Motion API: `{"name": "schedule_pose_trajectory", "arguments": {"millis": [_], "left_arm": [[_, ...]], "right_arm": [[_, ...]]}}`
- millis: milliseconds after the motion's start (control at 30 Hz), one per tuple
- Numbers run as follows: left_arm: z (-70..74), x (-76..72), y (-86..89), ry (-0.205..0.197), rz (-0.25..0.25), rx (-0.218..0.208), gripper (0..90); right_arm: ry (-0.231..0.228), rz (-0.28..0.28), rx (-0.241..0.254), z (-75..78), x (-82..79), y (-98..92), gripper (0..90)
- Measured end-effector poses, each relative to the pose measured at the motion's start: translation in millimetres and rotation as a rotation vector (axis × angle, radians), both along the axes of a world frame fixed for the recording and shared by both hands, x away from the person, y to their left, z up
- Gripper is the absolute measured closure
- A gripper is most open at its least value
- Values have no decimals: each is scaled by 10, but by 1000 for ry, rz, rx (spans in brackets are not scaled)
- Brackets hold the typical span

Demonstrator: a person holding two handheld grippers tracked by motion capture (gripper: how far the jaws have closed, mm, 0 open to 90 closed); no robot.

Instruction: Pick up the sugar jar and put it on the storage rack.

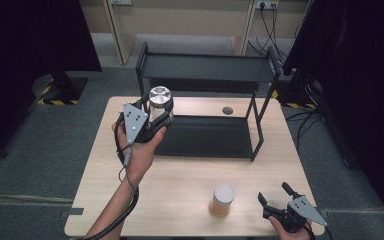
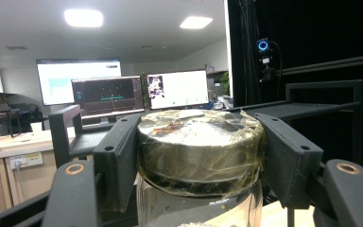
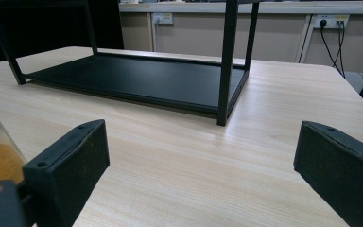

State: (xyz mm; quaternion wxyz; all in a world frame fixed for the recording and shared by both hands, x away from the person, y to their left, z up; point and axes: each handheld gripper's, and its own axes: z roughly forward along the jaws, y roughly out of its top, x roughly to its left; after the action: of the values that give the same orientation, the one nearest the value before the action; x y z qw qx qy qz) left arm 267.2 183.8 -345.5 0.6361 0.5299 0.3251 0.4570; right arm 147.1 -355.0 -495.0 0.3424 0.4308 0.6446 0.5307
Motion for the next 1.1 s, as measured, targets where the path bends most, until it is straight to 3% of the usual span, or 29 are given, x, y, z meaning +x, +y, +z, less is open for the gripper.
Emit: {"name": "schedule_pose_trajectory", "arguments": {"millis": [1100], "left_arm": [[279,123,-50,-22,26,-19,346]], "right_arm": [[-1,1,2,-2,0,-5,44]]}}
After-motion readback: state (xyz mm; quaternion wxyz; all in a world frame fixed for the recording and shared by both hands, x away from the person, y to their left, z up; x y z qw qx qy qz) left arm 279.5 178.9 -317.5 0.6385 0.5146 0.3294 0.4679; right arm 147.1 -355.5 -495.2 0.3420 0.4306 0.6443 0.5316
